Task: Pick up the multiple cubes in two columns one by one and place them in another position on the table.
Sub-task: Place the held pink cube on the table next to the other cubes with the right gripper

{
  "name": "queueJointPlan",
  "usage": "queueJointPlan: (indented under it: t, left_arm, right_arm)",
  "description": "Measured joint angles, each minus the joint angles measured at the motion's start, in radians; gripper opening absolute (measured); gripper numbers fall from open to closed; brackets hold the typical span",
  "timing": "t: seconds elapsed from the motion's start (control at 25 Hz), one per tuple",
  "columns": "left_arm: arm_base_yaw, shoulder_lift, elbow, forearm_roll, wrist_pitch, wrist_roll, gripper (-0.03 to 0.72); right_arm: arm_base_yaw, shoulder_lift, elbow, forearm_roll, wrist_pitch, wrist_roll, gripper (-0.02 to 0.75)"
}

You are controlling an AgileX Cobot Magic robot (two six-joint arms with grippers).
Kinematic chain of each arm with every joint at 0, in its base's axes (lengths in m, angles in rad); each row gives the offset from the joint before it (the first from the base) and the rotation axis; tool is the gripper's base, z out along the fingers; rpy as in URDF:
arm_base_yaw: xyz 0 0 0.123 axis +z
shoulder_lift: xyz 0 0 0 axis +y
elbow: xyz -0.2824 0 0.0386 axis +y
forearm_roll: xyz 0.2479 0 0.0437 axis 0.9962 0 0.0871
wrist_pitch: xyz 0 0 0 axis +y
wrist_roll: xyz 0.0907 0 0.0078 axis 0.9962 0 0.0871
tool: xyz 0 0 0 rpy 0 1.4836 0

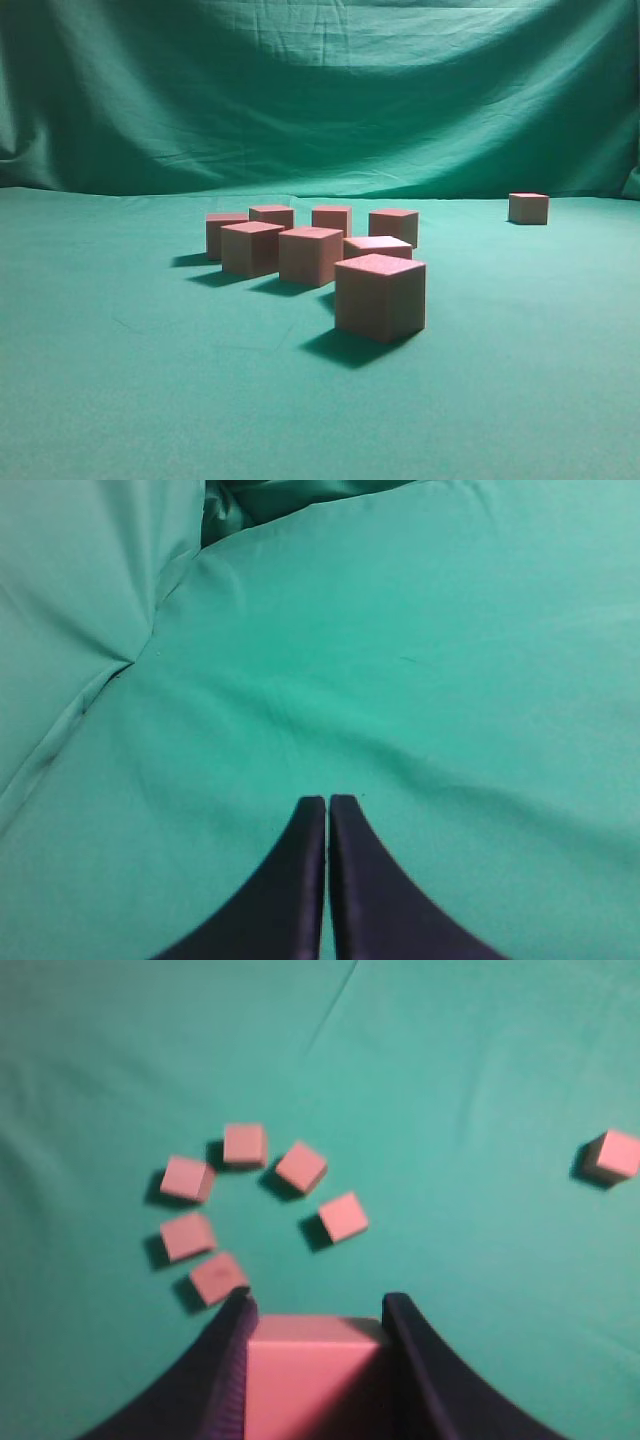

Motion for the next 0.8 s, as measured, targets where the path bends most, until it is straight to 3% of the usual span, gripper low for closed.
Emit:
queueJointPlan:
  t: [0.2,0.4,0.56,0.8]
  left_arm:
    - [0.000,0.000,0.000,0.000,0.000,0.000,0.000]
    - [0.000,0.000,0.000,0.000,0.000,0.000,0.000]
    - [0.000,0.000,0.000,0.000,0.000,0.000,0.000]
    - [0.000,0.000,0.000,0.000,0.000,0.000,0.000]
  right_arm:
    - [0.117,-0.189,0.350,0.052,-0.125,-0.081,0.265]
    - [0.222,-0.247,0.580,0.220,-0.218,-0.292,0.265]
    - [0.311,-0.210,0.658,0.293,-0.281,-0.467,0.265]
    - [0.395,-0.051,0.663,0.270,-0.424,-0.553,0.265]
